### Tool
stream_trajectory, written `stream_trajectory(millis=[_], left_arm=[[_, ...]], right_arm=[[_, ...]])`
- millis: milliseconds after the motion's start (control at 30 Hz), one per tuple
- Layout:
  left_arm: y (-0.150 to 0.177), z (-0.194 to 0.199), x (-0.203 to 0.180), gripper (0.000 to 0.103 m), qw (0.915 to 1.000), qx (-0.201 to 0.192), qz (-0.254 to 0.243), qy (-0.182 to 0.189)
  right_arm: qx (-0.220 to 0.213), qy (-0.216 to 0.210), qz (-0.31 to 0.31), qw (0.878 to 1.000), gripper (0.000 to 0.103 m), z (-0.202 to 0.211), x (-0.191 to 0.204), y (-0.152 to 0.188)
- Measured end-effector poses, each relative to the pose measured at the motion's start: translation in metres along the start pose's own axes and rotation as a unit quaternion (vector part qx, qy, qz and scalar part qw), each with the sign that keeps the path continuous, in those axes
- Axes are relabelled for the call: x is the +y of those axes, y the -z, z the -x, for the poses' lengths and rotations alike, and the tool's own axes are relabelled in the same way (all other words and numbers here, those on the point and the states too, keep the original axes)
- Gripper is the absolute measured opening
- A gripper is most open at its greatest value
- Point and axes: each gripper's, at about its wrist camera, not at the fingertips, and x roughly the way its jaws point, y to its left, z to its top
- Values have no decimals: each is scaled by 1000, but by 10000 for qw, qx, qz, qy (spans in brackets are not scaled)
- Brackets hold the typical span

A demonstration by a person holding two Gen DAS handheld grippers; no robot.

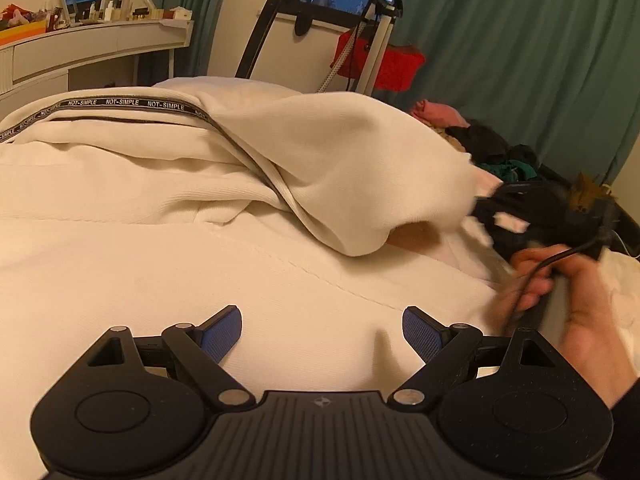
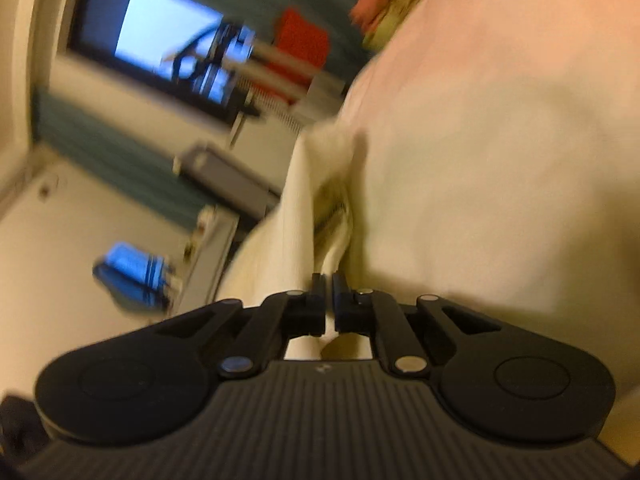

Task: Fold clothes
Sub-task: 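Grasp the sweatpants edge with the right gripper and smooth it flat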

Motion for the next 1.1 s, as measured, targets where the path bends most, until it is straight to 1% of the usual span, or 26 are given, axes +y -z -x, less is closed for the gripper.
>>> stream_trajectory(millis=[67,133,200,233,267,333,400,433,467,500,600,633,700,733,767,833,900,933,967,1000,1033,1067,1100], left_arm=[[-1,2,0,89,10000,-21,-23,-1],[-2,5,-1,89,10000,-48,-43,43],[-2,9,-2,89,9999,-77,-61,103],[-2,11,-2,89,9998,-92,-70,133],[-3,13,-3,89,9998,-104,-81,168],[-2,17,-4,89,9996,-147,-113,233],[-2,22,-5,89,9993,-202,-154,285],[-3,24,-6,89,9991,-226,-181,302],[-3,25,-6,89,9990,-241,-205,320],[-4,26,-7,89,9989,-242,-229,338],[-5,24,-9,89,9988,-207,-287,346],[-6,24,-8,89,9988,-194,-288,335],[-7,23,-7,89,9991,-156,-219,334],[-7,23,-6,89,9992,-142,-170,343],[-8,24,-6,89,9992,-142,-148,347],[-8,28,-6,89,9991,-174,-164,346],[-9,33,-7,89,9990,-205,-180,344],[-9,35,-8,89,9990,-221,-188,343],[-9,37,-8,89,9989,-236,-211,339],[-9,39,-9,89,9988,-251,-250,331],[-8,40,-10,89,9987,-259,-291,323],[-8,40,-11,89,9986,-260,-332,317],[-7,42,-12,89,9985,-261,-371,311]], right_arm=[[-403,168,-61,9990,6,25,3,-21],[-716,278,-124,9970,6,50,6,-43],[-1004,439,65,9940,6,77,14,-67],[-1180,585,295,9908,6,91,20,-78],[-1367,738,495,9866,6,104,26,-89],[-1806,964,624,9768,6,136,27,-107],[-2282,1290,731,9623,6,173,20,-120],[-2470,1460,754,9550,6,189,12,-124],[-2570,1657,714,9494,6,203,1,-126],[-2565,1819,615,9473,7,214,-13,-125],[-2280,2018,242,9522,8,240,-61,-115],[-2247,2106,114,9513,8,245,-74,-111],[-2418,2435,-421,9383,9,258,-94,-102],[-2461,2497,-755,9335,9,264,-101,-99],[-2423,2464,-1013,9329,9,267,-106,-96],[-2163,2195,-1262,9429,9,267,-109,-89],[-1824,1872,-1156,9583,11,259,-101,-81],[-1616,1756,-1094,9649,15,254,-96,-77],[-1374,1686,-1027,9706,32,245,-92,-73],[-1134,1620,-963,9755,53,236,-88,-69],[-950,1567,-911,9788,62,227,-85,-66],[-842,1571,-900,9799,67,218,-83,-63],[-752,1616,-919,9797,67,208,-82,-61]])
